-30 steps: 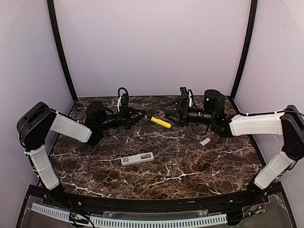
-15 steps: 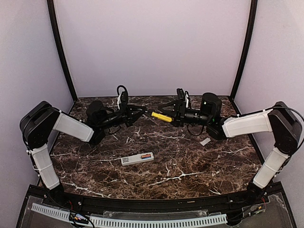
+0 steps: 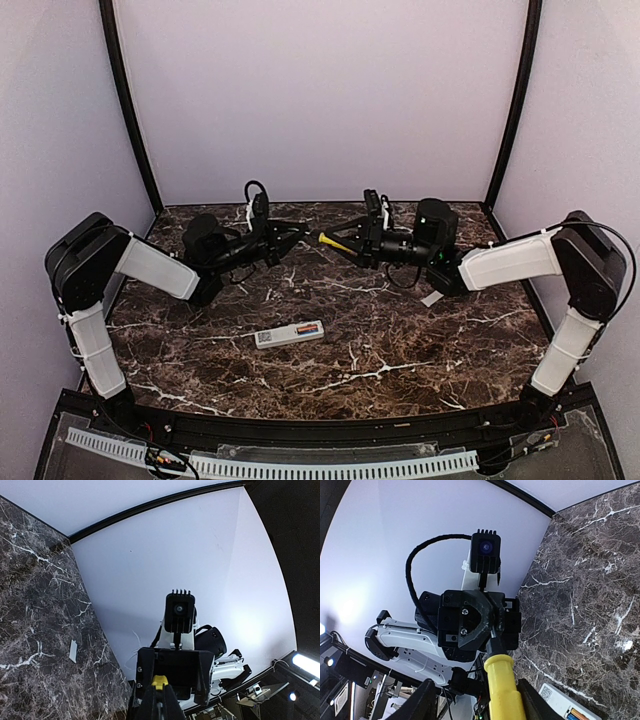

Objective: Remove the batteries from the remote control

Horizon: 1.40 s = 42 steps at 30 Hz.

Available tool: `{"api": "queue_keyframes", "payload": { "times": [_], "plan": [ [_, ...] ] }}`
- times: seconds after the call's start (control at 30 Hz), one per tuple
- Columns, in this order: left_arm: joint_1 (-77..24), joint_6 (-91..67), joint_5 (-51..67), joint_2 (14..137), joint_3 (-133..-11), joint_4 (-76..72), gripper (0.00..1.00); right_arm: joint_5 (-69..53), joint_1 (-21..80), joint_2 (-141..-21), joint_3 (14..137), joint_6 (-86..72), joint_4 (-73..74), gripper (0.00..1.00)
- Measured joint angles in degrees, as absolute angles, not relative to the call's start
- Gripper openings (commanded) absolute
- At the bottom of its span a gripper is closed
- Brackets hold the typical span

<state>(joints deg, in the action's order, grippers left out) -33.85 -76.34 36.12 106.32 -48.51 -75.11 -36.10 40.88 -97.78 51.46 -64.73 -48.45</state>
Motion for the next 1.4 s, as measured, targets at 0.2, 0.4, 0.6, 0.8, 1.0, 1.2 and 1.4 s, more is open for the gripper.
{"api": "queue_keyframes", "payload": {
  "times": [0.2,0.4,0.6,0.8,1.0,1.2,1.4],
  "plan": [
    [-33.8,-76.6,35.8,106.3,-48.5,-75.5,0.0,-35.8,40.9,-98.6,52.1,-63.9,-48.1,0.37],
    [-33.8,-76.7,35.7,106.3,-48.5,-76.2,0.0,-35.6,40.9,-98.8,52.7,-63.2,-47.5,0.3],
    [-33.8,-76.6,35.7,106.3,-48.5,-76.7,0.0,-35.2,40.9,-98.9,52.9,-62.5,-46.5,0.16],
    [-33.6,-76.6,35.6,106.3,-48.5,-76.7,0.0,-35.3,40.9,-99.4,53.7,-62.1,-46.2,0.06],
    [-33.6,-76.2,35.7,106.3,-48.5,-76.6,0.02,-35.4,40.9,-99.5,53.7,-61.8,-46.1,0.0],
    [-33.6,-75.3,36.1,106.3,-48.5,-76.2,0.31,-35.9,41.0,-99.5,53.7,-61.3,-45.6,0.0],
    [-33.6,-74.2,36.4,106.5,-48.5,-75.7,0.51,-35.9,41.0,-99.0,53.7,-59.2,-42.0,0.0]
  ]
}}
